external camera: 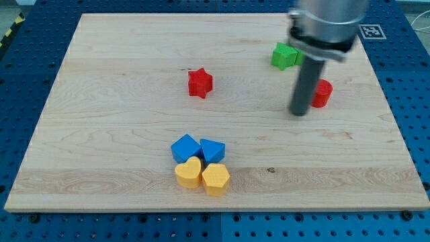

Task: Slide red circle towards center

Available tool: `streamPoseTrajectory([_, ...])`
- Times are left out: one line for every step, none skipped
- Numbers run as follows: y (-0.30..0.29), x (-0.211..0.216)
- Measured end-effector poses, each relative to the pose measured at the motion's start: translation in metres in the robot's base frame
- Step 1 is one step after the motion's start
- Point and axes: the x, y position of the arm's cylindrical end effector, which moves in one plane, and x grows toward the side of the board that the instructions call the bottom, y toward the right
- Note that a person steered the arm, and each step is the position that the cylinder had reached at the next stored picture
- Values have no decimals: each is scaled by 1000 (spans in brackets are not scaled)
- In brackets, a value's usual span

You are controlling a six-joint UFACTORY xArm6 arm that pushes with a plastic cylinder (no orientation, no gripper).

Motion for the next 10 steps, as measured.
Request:
streamPoseTrajectory([73,0])
streamPoseTrajectory([96,-11])
streamPoseTrajectory([83,-26])
streamPoseTrajectory([66,-27])
streamPoseTrajectory([50,-27])
streamPoseTrajectory([26,-28])
streamPoseTrajectory([19,-31])
streamPoseTrajectory([28,-53])
streamPoseTrajectory([22,-55])
streamPoseTrajectory([15,-51])
